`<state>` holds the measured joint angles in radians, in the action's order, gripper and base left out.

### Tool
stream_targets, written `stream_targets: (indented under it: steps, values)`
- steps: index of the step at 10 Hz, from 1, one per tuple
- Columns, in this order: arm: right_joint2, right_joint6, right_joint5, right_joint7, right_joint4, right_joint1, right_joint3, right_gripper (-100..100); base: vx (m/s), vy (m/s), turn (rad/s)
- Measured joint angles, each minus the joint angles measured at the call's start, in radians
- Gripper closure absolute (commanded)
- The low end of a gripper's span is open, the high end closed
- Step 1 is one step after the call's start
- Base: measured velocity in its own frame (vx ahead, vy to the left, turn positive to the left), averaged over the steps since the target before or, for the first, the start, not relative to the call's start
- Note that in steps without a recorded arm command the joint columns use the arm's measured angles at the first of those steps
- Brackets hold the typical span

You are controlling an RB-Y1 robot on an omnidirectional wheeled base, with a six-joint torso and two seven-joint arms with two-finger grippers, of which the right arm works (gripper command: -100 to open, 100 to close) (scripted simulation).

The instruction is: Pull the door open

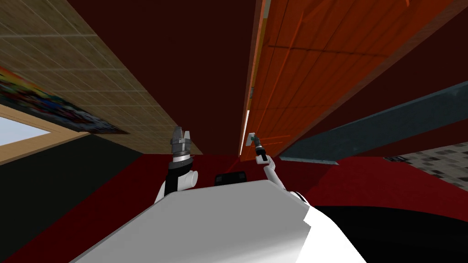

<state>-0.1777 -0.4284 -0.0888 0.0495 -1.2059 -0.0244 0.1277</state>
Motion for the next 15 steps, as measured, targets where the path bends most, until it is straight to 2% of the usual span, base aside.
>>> stream_targets:
  steps: [2, 4, 7, 9, 10, 11, 12, 13, 14, 15]
  values:
    - [-0.004, -0.002, 0.06, -0.052, 0.004, -0.001, -0.008, 100, -0.085, -0.059, 0.115]
    - [0.0, 0.016, 0.108, -0.101, -0.014, 0.008, -0.019, 100, -0.056, -0.037, 0.053]
    - [0.005, 0.028, 0.165, -0.158, -0.033, 0.02, -0.029, 100, -0.049, -0.033, 0.082]
    - [-0.002, 0.008, 0.226, -0.215, 0.0, 0.007, -0.039, 100, -0.064, -0.055, 0.075]
    - [0.005, 0.004, 0.244, -0.235, -0.007, 0.016, -0.045, 100, -0.07, -0.048, 0.11]
    - [0.007, 0.012, 0.273, -0.259, -0.017, 0.021, -0.05, 100, -0.049, -0.033, 0.067]
    - [0.007, 0.011, 0.289, -0.278, 0.001, 0.007, -0.052, 100, -0.008, -0.009, -0.005]
    - [0.008, 0.013, 0.293, -0.286, -0.006, 0.014, -0.055, 100, -0.032, -0.023, 0.031]
    - [0.012, 0.025, 0.315, -0.302, -0.019, 0.017, -0.057, 100, -0.041, -0.029, 0.063]
    - [0.005, 0.03, 0.331, -0.322, -0.02, 0.017, -0.061, 100, -0.041, -0.038, 0.125]
